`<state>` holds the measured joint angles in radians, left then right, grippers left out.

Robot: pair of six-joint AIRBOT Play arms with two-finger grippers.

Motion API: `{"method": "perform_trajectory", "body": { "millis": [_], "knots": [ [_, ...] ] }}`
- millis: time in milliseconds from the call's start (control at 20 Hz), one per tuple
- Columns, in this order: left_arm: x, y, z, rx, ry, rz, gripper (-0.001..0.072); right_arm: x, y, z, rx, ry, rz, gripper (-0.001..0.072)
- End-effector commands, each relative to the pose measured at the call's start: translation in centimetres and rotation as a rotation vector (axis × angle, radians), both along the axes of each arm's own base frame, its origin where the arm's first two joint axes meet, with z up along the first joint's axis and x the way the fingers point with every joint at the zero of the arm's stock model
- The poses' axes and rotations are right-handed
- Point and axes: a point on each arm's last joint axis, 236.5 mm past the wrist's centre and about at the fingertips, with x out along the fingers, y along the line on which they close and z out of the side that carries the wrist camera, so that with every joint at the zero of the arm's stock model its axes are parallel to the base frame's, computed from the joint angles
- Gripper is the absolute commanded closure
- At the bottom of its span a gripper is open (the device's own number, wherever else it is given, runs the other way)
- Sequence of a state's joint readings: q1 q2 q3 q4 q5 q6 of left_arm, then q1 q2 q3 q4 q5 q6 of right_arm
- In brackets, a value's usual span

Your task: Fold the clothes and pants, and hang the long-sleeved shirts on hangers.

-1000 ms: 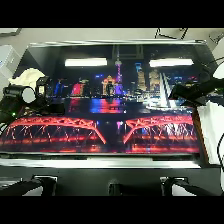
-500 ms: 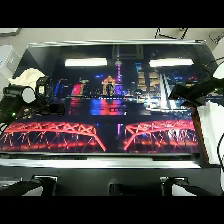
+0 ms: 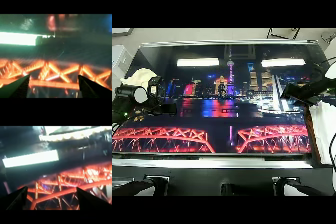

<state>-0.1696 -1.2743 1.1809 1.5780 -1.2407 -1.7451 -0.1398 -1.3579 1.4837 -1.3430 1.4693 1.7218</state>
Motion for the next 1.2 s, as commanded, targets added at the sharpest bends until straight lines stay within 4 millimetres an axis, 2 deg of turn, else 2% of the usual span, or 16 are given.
{"method": "perform_trajectory", "body": {
  "millis": [0,100,150,250,300,350,450,500,600,750,850,900,1150],
  "knots": [
    [2.2,-0.4,0.4,-0.021,-0.094,0.016,-0.0007,0.7,-0.2,0.1,-0.01,-0.028,0.002,0.0022],
    [4.4,-1.0,0.8,-0.045,-0.18,0.016,-0.0007,1.6,-0.2,0.4,-0.006,-0.071,-0.008,0.0022],
    [6.2,-1.2,1.3,-0.051,-0.254,0.013,-0.0013,2.2,-0.2,0.6,-0.007,-0.097,-0.013,0.0023],
    [11.8,-0.6,4.4,-0.1,-0.5,0.075,-0.0013,3.3,-0.5,1.0,-0.015,-0.145,-0.024,0.0022],
    [14.3,1.2,5.6,-0.14,-0.569,0.181,-0.0013,3.9,-0.6,1.2,-0.016,-0.169,-0.03,0.0022],
    [16.4,4.0,6.1,-0.172,-0.588,0.303,-0.0013,4.4,-0.6,1.5,-0.016,-0.194,-0.036,0.0023],
    [19.7,11.4,5.8,-0.263,-0.548,0.549,-0.0013,4.9,-0.8,1.7,-0.02,-0.217,-0.041,0.0023],
    [20.4,14.8,5.1,-0.314,-0.509,0.651,-0.0013,4.9,-0.8,1.7,-0.021,-0.216,-0.041,0.0023],
    [20.1,20.5,2.8,-0.444,-0.412,0.852,-0.0013,4.6,-0.8,1.5,-0.022,-0.203,-0.037,0.0023],
    [18.9,25.3,-0.9,-0.596,-0.339,1.055,-0.0013,4.5,-0.7,1.5,-0.022,-0.199,-0.037,0.0024],
    [19.0,26.7,-3.1,-0.58,-0.337,1.071,-0.0013,4.6,-0.8,1.5,-0.021,-0.202,-0.037,0.0024],
    [19.6,27.0,-4.1,-0.579,-0.353,1.074,-0.0013,4.6,-0.8,1.5,-0.022,-0.202,-0.037,0.0024],
    [24.1,25.9,-7.4,-0.671,-0.465,1.064,-0.0013,4.5,-0.7,1.5,-0.017,-0.199,-0.045,0.0023]
  ]
}}
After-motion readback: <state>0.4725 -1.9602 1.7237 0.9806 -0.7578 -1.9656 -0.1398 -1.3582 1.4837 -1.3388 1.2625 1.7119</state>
